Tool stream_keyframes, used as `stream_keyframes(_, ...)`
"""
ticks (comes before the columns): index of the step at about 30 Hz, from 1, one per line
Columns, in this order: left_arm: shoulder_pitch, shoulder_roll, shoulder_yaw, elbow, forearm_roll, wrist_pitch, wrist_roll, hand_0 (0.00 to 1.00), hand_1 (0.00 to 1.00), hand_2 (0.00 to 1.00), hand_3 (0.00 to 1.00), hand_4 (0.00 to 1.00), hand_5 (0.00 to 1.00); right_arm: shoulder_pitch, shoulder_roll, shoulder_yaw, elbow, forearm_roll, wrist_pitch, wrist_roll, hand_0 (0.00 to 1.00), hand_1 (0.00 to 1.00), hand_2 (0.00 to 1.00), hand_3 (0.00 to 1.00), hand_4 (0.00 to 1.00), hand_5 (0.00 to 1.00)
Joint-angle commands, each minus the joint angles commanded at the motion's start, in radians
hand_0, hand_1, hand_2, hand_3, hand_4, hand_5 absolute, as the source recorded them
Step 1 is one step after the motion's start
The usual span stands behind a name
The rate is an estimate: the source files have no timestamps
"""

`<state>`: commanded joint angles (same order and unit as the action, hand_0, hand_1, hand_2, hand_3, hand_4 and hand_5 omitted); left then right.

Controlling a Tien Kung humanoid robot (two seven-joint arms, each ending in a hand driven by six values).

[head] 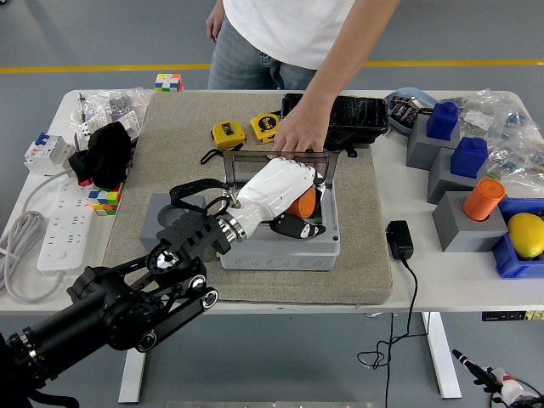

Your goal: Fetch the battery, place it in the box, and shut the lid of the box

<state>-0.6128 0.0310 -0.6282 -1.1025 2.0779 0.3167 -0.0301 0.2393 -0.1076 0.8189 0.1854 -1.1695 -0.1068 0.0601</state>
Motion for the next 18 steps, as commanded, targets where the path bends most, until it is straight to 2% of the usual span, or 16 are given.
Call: stream_keyframes(18, -0.005, -0.012, 0.003, 0.026, -0.007, 0.002, -0.006, 0.030, 0.021, 0.074, 0.085, 0.826, 0.176, 0.000, 0.000, -0.013, 0.002, 0.007, 0.000, -0.001, 0.909, 0.894, 0.830, 0.866, 0.998, 0.998)
